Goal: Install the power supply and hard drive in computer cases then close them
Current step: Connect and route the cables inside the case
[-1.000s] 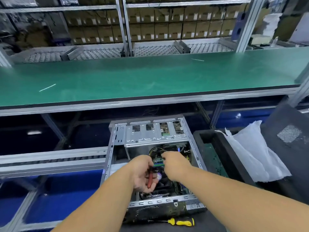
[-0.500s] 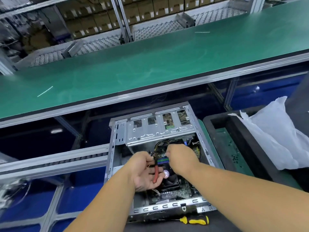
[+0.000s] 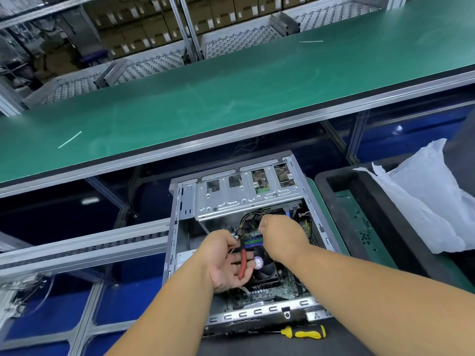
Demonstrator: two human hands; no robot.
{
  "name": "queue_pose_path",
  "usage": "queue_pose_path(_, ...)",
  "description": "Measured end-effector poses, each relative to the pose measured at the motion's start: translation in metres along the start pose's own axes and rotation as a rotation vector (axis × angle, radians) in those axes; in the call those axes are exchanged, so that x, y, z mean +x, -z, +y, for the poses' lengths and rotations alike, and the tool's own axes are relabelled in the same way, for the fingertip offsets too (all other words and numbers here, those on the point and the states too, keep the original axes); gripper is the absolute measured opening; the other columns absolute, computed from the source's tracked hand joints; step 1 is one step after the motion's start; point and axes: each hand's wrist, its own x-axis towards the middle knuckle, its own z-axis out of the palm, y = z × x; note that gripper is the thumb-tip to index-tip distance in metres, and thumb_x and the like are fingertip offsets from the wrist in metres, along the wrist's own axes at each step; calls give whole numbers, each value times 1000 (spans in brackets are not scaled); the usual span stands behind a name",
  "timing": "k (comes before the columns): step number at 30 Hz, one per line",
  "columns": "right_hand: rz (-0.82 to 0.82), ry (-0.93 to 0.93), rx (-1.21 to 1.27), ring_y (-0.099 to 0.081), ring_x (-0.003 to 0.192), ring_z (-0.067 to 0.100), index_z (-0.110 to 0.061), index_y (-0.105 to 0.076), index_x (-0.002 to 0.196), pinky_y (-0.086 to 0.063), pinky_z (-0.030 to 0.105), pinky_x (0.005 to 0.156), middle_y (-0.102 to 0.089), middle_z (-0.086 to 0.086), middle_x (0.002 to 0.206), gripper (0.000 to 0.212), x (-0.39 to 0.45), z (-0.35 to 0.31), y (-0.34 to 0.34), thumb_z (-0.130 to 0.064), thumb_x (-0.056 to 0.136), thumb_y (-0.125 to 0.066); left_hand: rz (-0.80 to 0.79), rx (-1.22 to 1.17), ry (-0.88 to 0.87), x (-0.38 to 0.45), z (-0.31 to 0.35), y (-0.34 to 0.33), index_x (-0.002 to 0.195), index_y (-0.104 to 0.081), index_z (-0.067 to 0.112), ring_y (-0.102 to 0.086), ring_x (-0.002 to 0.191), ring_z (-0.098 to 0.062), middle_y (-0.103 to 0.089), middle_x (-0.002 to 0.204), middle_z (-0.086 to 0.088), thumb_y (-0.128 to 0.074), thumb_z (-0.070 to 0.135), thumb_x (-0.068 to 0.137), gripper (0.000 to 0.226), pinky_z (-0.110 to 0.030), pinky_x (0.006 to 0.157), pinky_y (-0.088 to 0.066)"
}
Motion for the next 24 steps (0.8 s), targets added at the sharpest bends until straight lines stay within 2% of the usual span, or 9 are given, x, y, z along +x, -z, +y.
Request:
queue_pose_path(3,-3,-12,-1,-66,88,24,-19,-65,107,-55,33,71,-69,2,99,24,-2,-1,1,-1,92,-57,19,37,-5,2,0,-2,101,-58,3,-58,77,-29,-65,109,-20,-45,17,87,24,-30,54,-49)
queue_pose_path(9,-16,-24,22,-59,77,23,-19,-62,99,-45,30,64,-68,1,94,26,-4,-3,4,3,88,-55,143,98,-145,11,-9,-6,93,-53,3,-41,51,-18,-56,82,-14,-38,9,86,17,-22,36,-27)
queue_pose_path(14,-11,5,20,-54,73,21,-23,-54,93,-41,28,61,-59,-3,84,26,-11,-5,7,4,89,-54,240,135,-237,14,-21,-12,94,-46,11,-30,45,-13,-50,68,-9,-31,-2,83,22,-16,39,-14)
queue_pose_path(16,-4,22,43,-56,73,20,-22,-57,94,-40,28,57,-58,-6,80,22,-19,-6,12,0,93,-53,216,133,-260,6,-25,-9,92,-47,10,-32,45,-14,-52,69,-9,-34,-1,83,19,-18,39,-15)
queue_pose_path(19,104,25,197,-58,66,13,-29,-62,88,-48,32,57,-64,-6,76,20,-47,3,25,-18,102,-52,117,116,-319,-13,-34,-2,94,-51,7,-39,47,-16,-59,72,-10,-45,7,87,10,-21,37,-21)
queue_pose_path(20,143,22,292,-57,61,9,-32,-61,84,-49,31,55,-66,-5,74,23,-61,10,31,-24,103,-52,58,110,-344,-20,-39,0,95,-53,6,-41,48,-16,-62,72,-9,-48,13,91,9,-22,37,-23)
queue_pose_path(22,210,17,466,-54,51,3,-39,-62,79,-42,18,49,-69,-7,73,27,-95,27,47,-29,103,-54,-61,111,-417,-34,-48,0,100,-54,6,-45,52,-18,-65,76,-10,-50,24,100,18,-25,39,-28)
queue_pose_path(24,294,-10,599,-54,49,2,-47,-64,88,-41,16,49,-71,-8,74,25,-130,48,62,-29,102,-55,-167,127,-513,-46,-58,-7,108,-52,9,-48,56,-20,-64,85,-13,-48,30,106,22,-28,44,-33)
